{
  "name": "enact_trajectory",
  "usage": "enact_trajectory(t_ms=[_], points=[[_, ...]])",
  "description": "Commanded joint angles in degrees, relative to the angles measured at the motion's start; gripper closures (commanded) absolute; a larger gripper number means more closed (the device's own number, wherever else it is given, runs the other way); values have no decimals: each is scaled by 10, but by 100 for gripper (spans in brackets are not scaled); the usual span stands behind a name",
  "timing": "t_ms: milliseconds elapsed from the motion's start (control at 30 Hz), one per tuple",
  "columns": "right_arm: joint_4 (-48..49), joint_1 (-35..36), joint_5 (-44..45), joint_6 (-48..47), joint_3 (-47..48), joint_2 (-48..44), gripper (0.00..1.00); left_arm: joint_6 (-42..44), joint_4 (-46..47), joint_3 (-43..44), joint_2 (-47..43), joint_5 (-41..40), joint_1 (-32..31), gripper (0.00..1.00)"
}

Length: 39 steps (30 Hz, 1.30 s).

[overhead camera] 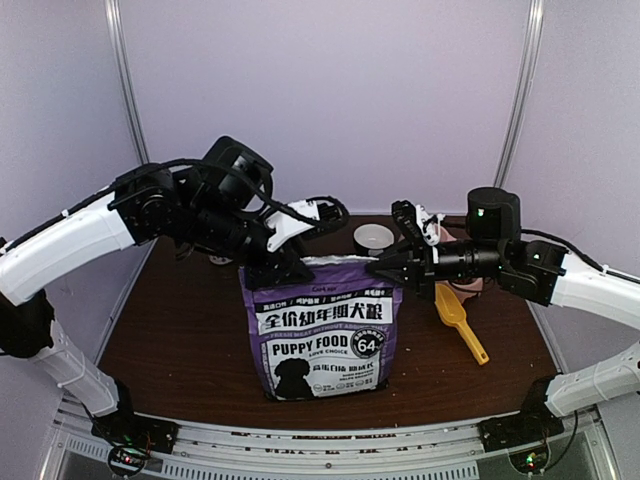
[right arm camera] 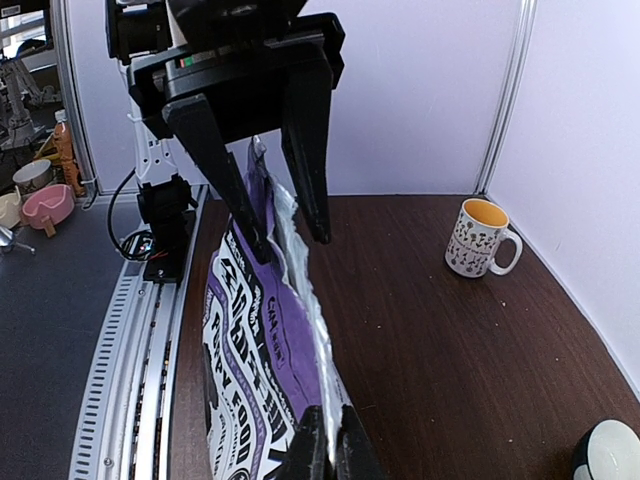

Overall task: Serve the pet food
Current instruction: Press the seal on the pet food bag, then reset both arms

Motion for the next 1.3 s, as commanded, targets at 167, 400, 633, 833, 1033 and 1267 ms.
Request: enact_trajectory(t_ms=[167,400,633,833,1033,1267], points=[[26,1,-4,16,-12,-24,100,-23,96,35,42,34,-14,74],[34,1,-4,21,-20,-30,100,-24,97,47,71,56,-14,95],[40,2,-1,25,-20,-31,100,-22,121,29,56,54,-14,100],[39,2,49,43,-21,-40,100,-27,124,25,45,3,-12,70],[20,2,93,89,-13,-54,44,-58,192,-14,-4,2,-11,20],[-6,1,82,146,15,-80,19,-120,216,11,-24,-4,-11,15]])
